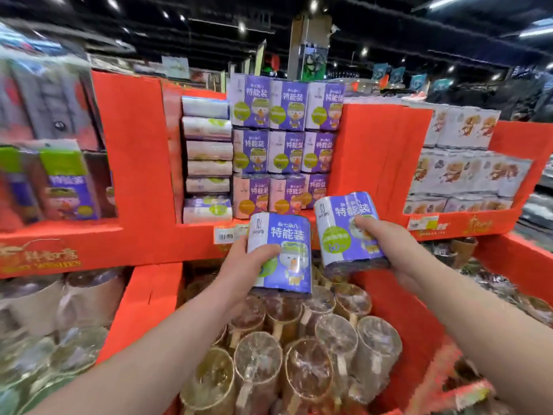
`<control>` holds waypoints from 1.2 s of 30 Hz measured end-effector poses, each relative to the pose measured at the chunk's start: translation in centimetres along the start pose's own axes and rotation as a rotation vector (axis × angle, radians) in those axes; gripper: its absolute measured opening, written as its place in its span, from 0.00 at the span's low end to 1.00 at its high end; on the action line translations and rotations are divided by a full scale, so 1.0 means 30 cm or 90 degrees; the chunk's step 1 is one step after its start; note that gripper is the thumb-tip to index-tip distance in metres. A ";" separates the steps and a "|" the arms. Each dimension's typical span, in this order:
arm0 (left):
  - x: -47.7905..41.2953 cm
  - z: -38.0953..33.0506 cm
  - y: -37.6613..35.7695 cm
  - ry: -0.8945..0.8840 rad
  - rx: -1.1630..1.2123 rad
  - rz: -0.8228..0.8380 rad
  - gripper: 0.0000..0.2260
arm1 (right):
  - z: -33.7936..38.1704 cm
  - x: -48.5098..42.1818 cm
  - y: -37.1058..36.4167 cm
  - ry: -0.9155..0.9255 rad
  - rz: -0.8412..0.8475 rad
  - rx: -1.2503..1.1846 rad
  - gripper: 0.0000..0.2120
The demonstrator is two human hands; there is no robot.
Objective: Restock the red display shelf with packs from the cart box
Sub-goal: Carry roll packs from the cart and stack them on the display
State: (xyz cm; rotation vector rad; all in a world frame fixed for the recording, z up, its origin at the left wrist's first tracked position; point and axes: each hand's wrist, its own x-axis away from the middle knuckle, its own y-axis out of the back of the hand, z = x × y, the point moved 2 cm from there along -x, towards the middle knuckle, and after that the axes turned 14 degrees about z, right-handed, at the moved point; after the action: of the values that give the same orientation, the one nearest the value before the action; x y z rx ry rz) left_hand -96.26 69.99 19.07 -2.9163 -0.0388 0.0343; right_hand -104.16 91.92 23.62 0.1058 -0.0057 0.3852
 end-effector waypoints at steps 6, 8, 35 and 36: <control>-0.099 -0.069 0.005 -0.061 0.003 -0.120 0.15 | 0.152 -0.336 0.099 0.142 0.005 0.097 0.30; -0.132 -0.079 -0.008 -0.084 0.010 -0.152 0.09 | 0.189 -0.424 0.127 0.165 0.020 0.143 0.31; -0.288 -0.159 0.062 -0.129 -0.055 -0.249 0.09 | 0.078 -0.949 0.085 0.051 -0.059 1.086 0.24; -0.292 -0.158 0.069 -0.126 -0.054 -0.246 0.10 | 0.073 -0.953 0.080 0.065 -0.052 1.082 0.22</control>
State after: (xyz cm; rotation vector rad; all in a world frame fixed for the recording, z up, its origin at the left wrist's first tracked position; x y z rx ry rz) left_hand -104.85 66.65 23.42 -2.9222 -0.6468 0.2618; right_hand -131.54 83.18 25.31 1.7571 0.4331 0.2194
